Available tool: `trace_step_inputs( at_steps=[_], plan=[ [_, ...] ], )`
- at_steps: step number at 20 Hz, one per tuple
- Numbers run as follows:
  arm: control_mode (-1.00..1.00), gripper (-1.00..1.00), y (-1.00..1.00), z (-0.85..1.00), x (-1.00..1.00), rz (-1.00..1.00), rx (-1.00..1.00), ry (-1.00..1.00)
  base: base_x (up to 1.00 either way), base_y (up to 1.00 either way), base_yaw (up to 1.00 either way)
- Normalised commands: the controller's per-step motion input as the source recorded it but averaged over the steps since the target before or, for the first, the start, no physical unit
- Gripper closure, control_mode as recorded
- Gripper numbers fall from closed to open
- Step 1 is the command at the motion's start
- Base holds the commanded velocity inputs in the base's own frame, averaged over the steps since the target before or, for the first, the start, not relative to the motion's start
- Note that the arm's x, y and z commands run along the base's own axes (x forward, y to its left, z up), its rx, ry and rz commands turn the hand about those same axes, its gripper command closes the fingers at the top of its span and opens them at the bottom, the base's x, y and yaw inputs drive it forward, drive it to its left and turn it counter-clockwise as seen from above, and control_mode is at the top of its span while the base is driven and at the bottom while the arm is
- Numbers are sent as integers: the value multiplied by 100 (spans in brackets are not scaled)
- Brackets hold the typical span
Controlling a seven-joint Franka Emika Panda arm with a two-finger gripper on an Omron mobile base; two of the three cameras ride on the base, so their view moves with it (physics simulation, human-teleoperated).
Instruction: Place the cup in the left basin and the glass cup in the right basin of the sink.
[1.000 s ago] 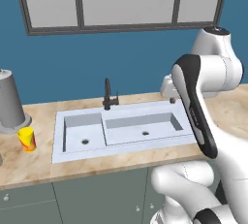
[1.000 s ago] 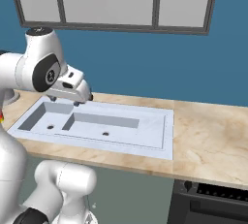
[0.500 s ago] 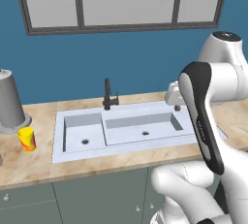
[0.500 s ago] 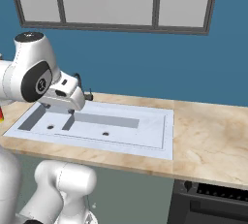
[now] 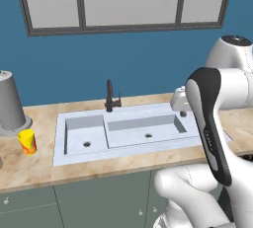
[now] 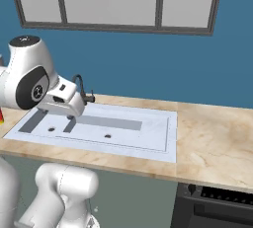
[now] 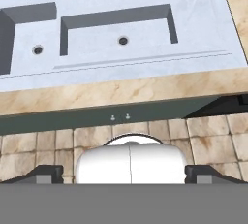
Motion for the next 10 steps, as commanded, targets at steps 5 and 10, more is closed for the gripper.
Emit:
trace_step_inputs(
  at_steps=[5, 10],
  plan=[
    [-100, -100, 0, 0, -8, 0, 0, 0, 0, 0, 0],
    [-100, -100, 0, 0, 0, 0, 0, 0, 0, 0, 0]
  ],
)
